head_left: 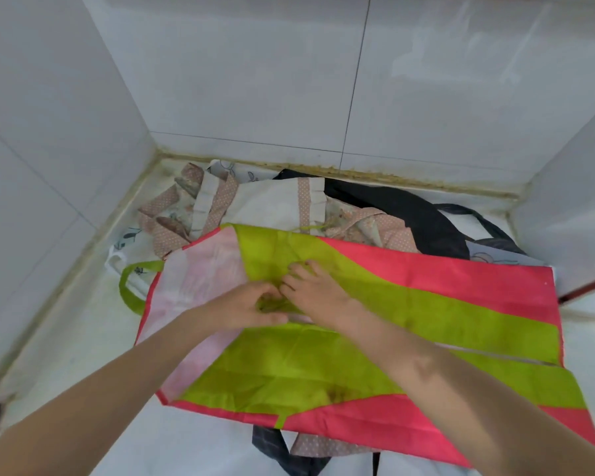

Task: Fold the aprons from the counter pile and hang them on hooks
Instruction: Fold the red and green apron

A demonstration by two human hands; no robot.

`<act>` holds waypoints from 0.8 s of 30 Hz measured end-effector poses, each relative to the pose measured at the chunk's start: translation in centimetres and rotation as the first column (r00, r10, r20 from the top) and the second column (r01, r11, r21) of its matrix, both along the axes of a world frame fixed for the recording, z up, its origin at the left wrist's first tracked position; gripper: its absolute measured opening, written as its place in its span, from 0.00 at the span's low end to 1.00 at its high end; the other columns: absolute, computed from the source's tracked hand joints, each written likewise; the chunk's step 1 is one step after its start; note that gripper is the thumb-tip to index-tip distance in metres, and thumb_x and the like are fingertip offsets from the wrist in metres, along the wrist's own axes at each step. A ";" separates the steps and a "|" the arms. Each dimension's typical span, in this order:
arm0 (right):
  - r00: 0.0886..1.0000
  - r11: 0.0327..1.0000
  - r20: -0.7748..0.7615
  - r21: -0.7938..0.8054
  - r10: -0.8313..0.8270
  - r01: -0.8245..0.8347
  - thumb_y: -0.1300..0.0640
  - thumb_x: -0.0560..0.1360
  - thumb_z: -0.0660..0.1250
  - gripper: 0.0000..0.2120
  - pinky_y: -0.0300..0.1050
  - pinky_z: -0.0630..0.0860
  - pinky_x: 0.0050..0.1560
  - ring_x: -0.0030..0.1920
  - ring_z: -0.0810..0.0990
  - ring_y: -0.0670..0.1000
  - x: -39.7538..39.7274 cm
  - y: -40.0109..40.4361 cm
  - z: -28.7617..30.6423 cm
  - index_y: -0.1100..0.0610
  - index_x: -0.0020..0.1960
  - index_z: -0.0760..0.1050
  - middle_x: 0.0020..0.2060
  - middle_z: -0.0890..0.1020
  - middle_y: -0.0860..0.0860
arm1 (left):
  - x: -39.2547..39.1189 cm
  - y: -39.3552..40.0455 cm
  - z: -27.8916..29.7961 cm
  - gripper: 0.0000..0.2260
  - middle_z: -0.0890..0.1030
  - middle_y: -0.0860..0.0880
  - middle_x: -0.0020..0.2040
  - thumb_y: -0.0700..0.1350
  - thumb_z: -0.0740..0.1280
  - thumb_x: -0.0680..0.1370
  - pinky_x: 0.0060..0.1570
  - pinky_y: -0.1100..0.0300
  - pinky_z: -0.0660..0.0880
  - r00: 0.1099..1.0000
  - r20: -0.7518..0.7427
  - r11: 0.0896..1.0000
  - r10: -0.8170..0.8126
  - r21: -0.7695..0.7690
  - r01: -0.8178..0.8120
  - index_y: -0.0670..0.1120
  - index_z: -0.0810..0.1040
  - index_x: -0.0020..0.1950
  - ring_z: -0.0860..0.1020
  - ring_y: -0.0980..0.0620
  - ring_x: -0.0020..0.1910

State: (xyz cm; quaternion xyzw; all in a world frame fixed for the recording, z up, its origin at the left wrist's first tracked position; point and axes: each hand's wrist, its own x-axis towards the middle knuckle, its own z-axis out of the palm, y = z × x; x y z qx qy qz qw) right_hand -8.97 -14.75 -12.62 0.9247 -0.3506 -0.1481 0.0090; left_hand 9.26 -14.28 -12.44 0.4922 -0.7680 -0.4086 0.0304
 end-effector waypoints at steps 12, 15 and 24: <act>0.865 0.874 -0.238 0.099 -0.443 0.475 0.59 0.81 0.54 0.12 0.47 0.72 0.45 0.54 0.79 0.58 -10.1 1.5 3.0 0.60 0.58 0.74 0.53 0.80 0.58 | -1.8 -1.9 -3.7 0.17 0.76 0.41 0.61 0.51 0.58 0.81 0.58 0.53 0.70 0.819 0.573 0.969 0.020 -0.212 0.125 0.40 0.76 0.61 0.74 0.42 0.61; 0.804 0.778 -0.293 0.229 -0.518 0.585 0.56 0.82 0.52 0.15 0.48 0.73 0.50 0.56 0.77 0.58 -13.5 4.1 2.4 0.62 0.58 0.74 0.55 0.79 0.59 | -1.9 -1.7 -4.1 0.17 0.74 0.42 0.61 0.51 0.56 0.82 0.60 0.54 0.68 0.814 0.581 0.954 -0.003 -0.243 0.177 0.41 0.75 0.62 0.73 0.44 0.62; 0.847 0.743 -0.138 0.423 -0.513 0.518 0.36 0.76 0.58 0.24 0.46 0.71 0.44 0.43 0.73 0.52 -11.2 3.2 2.1 0.58 0.44 0.74 0.40 0.74 0.54 | -0.5 -2.9 -2.2 0.09 0.72 0.50 0.42 0.51 0.68 0.76 0.42 0.60 0.67 0.935 0.258 0.962 -0.244 -0.059 0.268 0.47 0.72 0.45 0.72 0.52 0.42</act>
